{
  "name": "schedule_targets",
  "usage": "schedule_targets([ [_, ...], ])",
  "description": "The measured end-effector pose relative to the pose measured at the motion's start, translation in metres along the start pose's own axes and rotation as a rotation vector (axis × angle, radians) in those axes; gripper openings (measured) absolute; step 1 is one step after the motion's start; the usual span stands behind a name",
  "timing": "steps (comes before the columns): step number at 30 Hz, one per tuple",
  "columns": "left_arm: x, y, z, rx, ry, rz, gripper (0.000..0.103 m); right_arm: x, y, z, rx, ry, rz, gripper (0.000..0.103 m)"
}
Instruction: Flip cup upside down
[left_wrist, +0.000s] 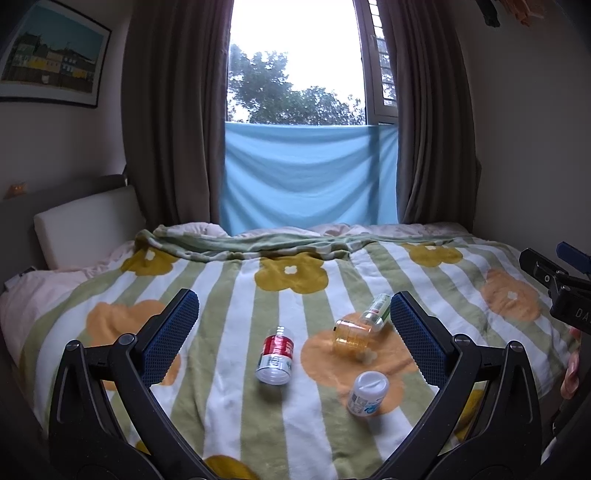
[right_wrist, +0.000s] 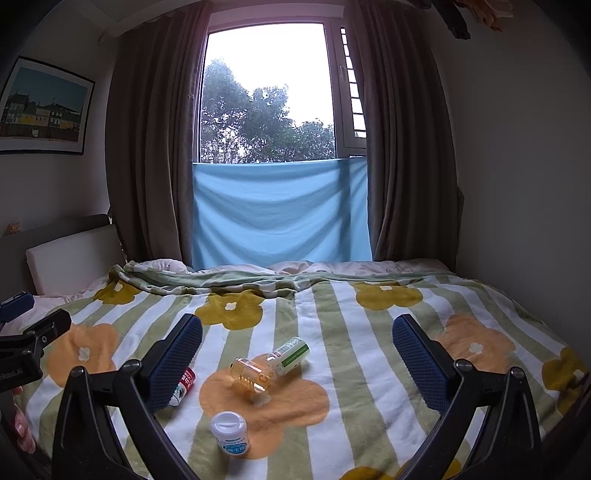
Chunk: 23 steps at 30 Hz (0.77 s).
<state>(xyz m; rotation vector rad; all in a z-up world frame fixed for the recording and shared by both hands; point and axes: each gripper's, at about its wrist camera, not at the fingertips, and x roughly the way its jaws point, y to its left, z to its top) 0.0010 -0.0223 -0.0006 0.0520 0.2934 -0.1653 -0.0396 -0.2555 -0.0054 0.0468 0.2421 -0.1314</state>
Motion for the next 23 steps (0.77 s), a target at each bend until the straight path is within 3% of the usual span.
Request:
schedule_targets([
  [23,0.002,0.004,-0.0023,0.005,-0.043,0.042,0.103,0.0019,0.0028,-0.0058,-0.001,0.005,0.003,0.103],
])
